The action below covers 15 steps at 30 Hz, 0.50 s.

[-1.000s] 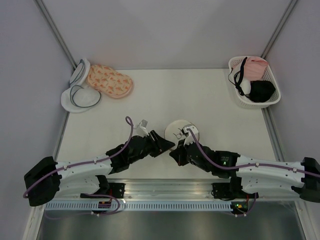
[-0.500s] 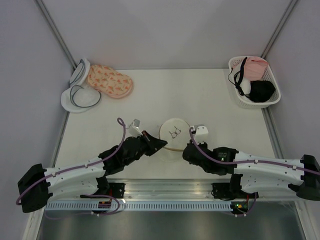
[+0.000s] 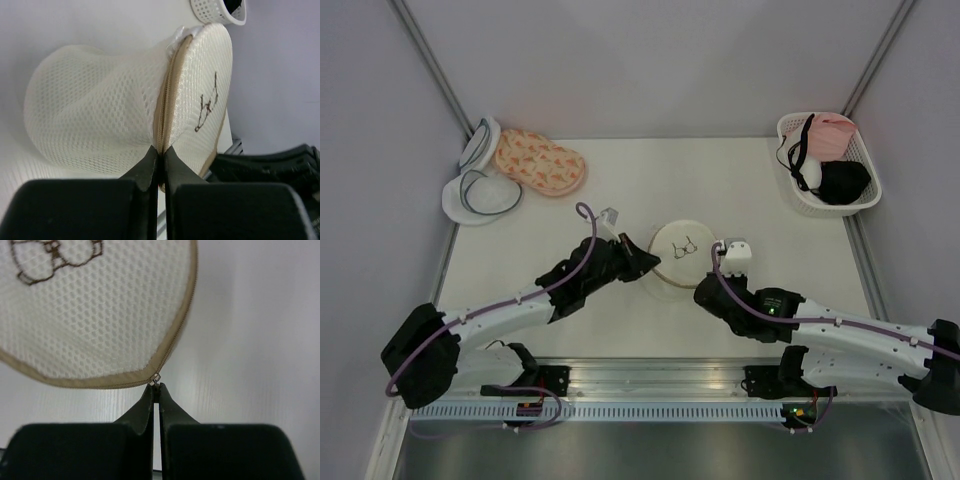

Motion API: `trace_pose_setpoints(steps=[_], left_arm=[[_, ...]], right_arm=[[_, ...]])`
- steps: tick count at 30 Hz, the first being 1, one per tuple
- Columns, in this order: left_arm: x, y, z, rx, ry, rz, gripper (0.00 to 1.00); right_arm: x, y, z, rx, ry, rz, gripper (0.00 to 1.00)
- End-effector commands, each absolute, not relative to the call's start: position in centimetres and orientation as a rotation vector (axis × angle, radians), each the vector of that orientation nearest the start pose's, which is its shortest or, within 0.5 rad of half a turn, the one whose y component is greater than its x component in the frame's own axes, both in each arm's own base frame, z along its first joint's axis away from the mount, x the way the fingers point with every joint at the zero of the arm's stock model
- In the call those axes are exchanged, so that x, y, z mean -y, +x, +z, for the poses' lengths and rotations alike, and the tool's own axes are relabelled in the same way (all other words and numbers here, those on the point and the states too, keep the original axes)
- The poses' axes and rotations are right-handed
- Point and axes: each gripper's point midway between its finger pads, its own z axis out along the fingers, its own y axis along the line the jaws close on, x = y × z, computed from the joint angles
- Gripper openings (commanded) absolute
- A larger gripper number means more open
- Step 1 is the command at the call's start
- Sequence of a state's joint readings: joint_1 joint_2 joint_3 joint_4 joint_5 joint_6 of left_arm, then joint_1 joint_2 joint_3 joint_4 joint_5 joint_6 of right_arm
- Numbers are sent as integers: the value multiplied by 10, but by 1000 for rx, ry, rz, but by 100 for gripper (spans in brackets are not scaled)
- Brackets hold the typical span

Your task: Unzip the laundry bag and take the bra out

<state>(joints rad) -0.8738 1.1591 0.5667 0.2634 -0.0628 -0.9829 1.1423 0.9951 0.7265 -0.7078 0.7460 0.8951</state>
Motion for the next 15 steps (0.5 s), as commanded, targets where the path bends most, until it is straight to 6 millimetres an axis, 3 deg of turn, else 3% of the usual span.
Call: trace_pose_setpoints(steps=[1,2,3,4,5,6,9,10,11,13,15], left_arm=[[314,270,194,-1951,-25,-1146,2],[314,282,204,-1920,-29,-1147,3],[314,287,199,-1939,-36,-1128,39],[313,291,198,-1957,-51,-1106,63],[311,296,204,-1958,-83,-1082,82],[304,294,197,-2002,-118,-1043,99],[294,282,187,-2058,-202,-1028,100],[293,272,194,-2054,-231,-1067,100],[291,262,184,-2079,-248,-1080,100],[296,244,191,-2072,-268,-1165,100],[302,227,182,-2105,-262,-1223,100]], right_arm=[[-189,181,136,-2211,-107,251,1],[-193,175,134,-2226,-138,296,1],[-197,173,135,-2226,-152,326,0],[-203,173,137,-2219,-159,368,0],[-207,169,137,-2224,-170,410,1],[-211,168,139,-2223,-187,435,0],[-231,162,143,-2214,-238,550,0],[-241,163,149,-2190,-245,606,0],[-249,159,148,-2194,-277,648,0],[-274,150,157,-2154,-355,800,0],[-287,147,159,-2137,-397,863,0]])
